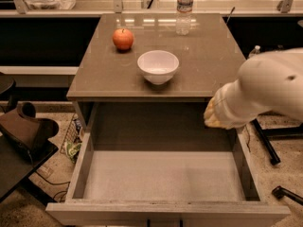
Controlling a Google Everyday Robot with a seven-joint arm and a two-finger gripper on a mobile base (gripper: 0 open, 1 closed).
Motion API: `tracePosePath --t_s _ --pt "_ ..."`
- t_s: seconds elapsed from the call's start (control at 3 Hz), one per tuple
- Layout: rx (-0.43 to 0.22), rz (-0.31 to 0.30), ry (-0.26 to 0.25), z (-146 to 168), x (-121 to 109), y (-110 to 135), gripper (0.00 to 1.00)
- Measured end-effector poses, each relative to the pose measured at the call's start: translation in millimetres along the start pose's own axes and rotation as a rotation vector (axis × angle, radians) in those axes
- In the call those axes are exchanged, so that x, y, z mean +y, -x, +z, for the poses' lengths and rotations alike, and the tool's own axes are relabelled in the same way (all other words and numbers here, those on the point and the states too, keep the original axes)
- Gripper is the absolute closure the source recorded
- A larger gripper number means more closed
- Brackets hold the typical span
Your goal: Open top drawer
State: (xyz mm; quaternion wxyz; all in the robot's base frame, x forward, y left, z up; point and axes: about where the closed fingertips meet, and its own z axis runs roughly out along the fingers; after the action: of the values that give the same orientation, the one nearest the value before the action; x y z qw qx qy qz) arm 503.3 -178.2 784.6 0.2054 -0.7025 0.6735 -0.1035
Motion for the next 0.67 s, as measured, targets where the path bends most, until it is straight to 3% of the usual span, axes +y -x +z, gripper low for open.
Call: tracePosePath --t_s 0.33,0.67 --pt "0.011 -0.067 -0.081 -53 -34 -9 1.0" --pt "-0.007 -0.098 -0.18 -104 -43 -26 1.0"
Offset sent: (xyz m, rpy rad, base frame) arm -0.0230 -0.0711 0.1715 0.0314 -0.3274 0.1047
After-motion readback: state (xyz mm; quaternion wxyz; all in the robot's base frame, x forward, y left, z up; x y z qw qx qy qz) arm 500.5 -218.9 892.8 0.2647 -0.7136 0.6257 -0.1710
